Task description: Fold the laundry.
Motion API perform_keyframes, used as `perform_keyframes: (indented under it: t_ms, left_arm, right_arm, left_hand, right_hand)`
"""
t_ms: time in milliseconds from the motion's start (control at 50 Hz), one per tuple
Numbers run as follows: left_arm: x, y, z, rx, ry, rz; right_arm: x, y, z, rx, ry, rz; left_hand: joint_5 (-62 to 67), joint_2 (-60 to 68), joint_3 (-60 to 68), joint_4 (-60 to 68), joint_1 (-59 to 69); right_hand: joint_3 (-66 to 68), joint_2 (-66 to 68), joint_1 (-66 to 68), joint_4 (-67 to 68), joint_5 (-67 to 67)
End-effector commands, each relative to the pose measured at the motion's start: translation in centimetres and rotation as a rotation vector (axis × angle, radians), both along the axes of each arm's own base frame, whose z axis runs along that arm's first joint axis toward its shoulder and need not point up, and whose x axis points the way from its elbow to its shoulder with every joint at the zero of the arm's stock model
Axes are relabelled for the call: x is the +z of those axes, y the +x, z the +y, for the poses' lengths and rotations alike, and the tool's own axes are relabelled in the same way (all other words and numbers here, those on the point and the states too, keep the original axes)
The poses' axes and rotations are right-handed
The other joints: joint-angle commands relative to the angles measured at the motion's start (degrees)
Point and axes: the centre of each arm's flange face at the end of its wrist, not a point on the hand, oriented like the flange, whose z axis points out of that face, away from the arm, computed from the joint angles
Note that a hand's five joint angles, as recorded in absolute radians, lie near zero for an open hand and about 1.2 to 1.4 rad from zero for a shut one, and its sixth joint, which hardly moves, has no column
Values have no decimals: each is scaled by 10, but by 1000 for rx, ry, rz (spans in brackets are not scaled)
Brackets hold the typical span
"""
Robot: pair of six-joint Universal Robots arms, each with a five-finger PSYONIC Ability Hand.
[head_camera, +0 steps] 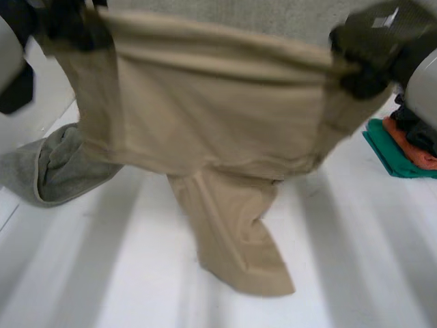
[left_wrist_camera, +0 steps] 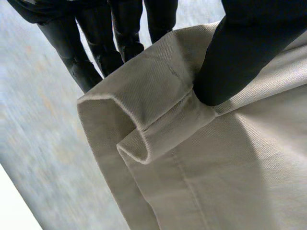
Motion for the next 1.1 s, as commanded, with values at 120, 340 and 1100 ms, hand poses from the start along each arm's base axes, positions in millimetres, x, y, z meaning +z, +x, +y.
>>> perform_keyframes:
  t_ms: [120, 340, 1100]
  left_arm:
    - [65, 14, 40, -58, -107, 60]
    - [11, -8, -40, -37, 37, -34]
    - [-136, -10, -47, 21, 361, -227]
  right_arm:
    - [74, -18, 26, 2, -198, -161]
    - [17, 18, -42, 20, -62, -104]
    - [-158, 16, -38, 120, 593, 300]
  left_hand:
    - [139, 114, 121, 114, 133]
    - [139, 114, 121, 114, 133]
    - [-337, -362, -355, -362, -343]
  right_hand:
    - [118, 127, 161, 111, 120]
    - [118, 127, 161, 111, 120]
    - [-465, -455, -421, -471, -462]
